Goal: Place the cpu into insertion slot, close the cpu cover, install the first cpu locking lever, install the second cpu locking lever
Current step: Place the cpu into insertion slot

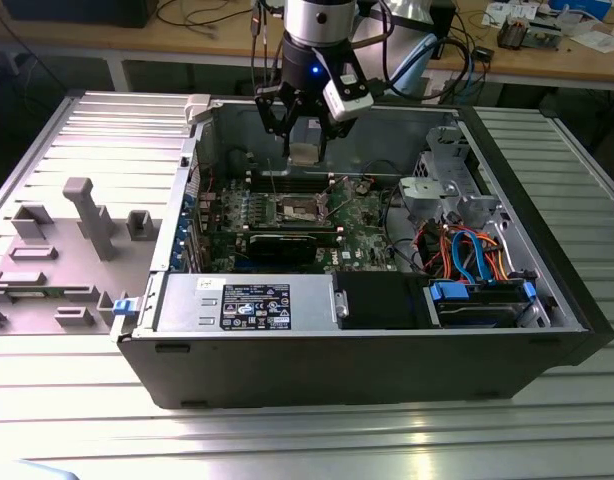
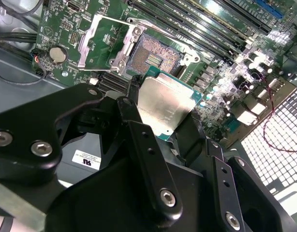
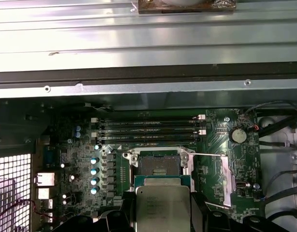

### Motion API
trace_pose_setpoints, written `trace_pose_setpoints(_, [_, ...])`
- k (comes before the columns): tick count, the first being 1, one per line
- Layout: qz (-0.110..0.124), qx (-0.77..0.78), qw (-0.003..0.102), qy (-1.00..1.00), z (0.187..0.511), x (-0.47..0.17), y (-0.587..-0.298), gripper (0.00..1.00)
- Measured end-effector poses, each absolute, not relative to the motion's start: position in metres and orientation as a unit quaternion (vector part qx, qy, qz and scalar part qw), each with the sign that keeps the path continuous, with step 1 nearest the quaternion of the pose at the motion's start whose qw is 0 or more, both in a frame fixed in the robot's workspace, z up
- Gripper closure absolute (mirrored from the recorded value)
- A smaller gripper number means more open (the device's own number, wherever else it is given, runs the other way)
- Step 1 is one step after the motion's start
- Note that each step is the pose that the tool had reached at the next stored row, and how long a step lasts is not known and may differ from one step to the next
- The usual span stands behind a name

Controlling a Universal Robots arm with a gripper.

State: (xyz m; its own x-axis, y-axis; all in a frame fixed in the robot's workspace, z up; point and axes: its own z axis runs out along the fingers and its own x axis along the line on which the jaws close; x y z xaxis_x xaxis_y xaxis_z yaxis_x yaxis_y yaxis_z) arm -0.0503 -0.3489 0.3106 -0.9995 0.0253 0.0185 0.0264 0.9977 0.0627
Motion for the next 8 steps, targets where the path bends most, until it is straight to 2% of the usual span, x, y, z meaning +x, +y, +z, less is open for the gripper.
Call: trace_pose_setpoints(8, [-0.031, -0.013, 0.009, -0.999, 0.3093, -0.0503, -0.3489, 0.45])
